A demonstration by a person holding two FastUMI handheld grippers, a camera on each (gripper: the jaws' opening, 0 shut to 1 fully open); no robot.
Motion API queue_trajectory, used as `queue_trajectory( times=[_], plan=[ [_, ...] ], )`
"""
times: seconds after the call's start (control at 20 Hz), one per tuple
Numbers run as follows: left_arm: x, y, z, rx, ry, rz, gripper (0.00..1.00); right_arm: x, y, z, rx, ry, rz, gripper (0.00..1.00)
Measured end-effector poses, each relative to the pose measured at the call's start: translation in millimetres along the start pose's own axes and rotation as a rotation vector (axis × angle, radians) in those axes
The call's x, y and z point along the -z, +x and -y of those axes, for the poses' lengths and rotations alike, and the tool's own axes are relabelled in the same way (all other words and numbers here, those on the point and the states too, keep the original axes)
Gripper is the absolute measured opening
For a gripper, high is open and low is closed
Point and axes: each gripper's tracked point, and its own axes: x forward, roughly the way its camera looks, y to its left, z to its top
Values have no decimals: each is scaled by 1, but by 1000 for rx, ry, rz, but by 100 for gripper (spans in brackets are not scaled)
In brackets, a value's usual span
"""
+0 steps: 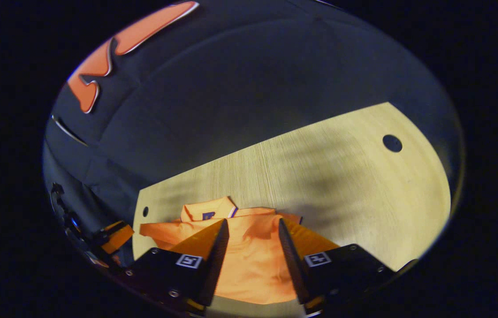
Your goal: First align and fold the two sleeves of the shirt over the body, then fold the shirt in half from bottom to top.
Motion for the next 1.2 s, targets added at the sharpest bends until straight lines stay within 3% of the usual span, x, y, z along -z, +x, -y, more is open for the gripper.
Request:
queue_trajectory(
  times=[0.1,0.15,0.2,0.45,0.75,1.0,1.2],
  plan=[
    [-7,-14,-9,-29,-10,39,100,-11,-21,-6,12,-32,53,86],
    [-15,-24,-10,-35,-27,72,100,-17,-34,-8,23,-52,95,97],
    [-22,-35,-8,-36,-41,101,100,-23,-44,-12,28,-82,143,98],
    [-44,-101,1,-43,-21,242,100,-45,-123,-35,59,-214,349,99],
    [-57,-180,17,6,-22,400,100,-35,-196,-64,70,-308,508,99],
    [-52,-227,20,33,-7,502,100,-4,-234,-98,53,-367,544,98],
    [-42,-257,24,43,-6,566,100,2,-257,-117,81,-414,653,98]
  ],
)
